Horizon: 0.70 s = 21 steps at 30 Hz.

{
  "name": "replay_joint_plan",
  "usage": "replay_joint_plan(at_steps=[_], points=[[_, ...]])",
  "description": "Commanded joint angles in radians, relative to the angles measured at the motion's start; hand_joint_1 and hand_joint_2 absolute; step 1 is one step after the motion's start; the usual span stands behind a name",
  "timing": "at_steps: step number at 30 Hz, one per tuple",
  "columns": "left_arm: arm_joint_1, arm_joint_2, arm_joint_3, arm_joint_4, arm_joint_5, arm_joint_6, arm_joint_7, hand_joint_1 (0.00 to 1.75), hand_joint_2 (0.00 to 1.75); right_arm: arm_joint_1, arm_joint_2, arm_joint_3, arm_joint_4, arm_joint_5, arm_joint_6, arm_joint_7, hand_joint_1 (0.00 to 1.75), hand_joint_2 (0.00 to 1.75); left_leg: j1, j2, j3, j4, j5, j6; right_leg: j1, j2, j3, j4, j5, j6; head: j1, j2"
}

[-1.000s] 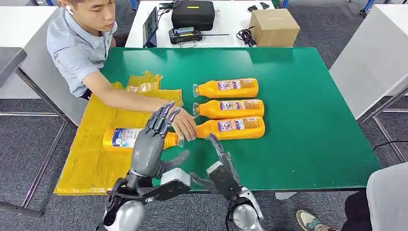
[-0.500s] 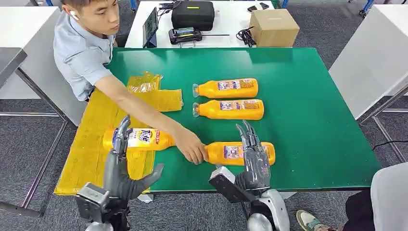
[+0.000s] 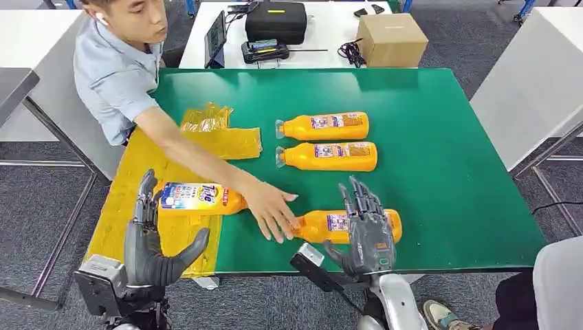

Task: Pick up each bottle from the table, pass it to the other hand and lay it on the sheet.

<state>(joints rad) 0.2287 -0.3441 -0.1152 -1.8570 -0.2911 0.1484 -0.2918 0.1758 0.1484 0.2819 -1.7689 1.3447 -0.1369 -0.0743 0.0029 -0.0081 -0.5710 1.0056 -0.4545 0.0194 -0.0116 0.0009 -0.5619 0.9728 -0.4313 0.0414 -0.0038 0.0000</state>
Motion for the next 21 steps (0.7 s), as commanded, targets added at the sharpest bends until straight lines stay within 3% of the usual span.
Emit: replay_joint_plan(at_steps=[1,14,21], points=[[-0.003,-0.005,0.036,0.045,0.000,-0.012,0.034,0.00,1.75,-0.032,-0.095,0.050,0.125,0.058,0.070,0.084,0.00,1.75,0.001,0.002,0.004,-0.002,-0.001,-0.001,0.001,0.001,0.004,-0.002,0.000,-0.002,0.000,0.000],[-0.013,-0.005,-0.004,0.076,0.000,-0.051,0.035,0.00,1.75,-0.069,-0.100,-0.009,0.194,0.072,0.079,0.112,0.00,1.75,0.000,0.001,0.002,-0.001,0.000,-0.001,0.000,0.000,0.002,-0.002,0.000,-0.001,0.000,0.000],[-0.032,-0.005,-0.026,0.110,-0.021,-0.064,0.038,0.00,1.75,-0.116,-0.106,-0.013,0.230,0.167,0.071,0.111,0.00,1.75,0.000,0.001,0.002,-0.001,0.000,0.000,0.000,0.000,0.002,-0.001,0.000,-0.001,0.000,0.000]])
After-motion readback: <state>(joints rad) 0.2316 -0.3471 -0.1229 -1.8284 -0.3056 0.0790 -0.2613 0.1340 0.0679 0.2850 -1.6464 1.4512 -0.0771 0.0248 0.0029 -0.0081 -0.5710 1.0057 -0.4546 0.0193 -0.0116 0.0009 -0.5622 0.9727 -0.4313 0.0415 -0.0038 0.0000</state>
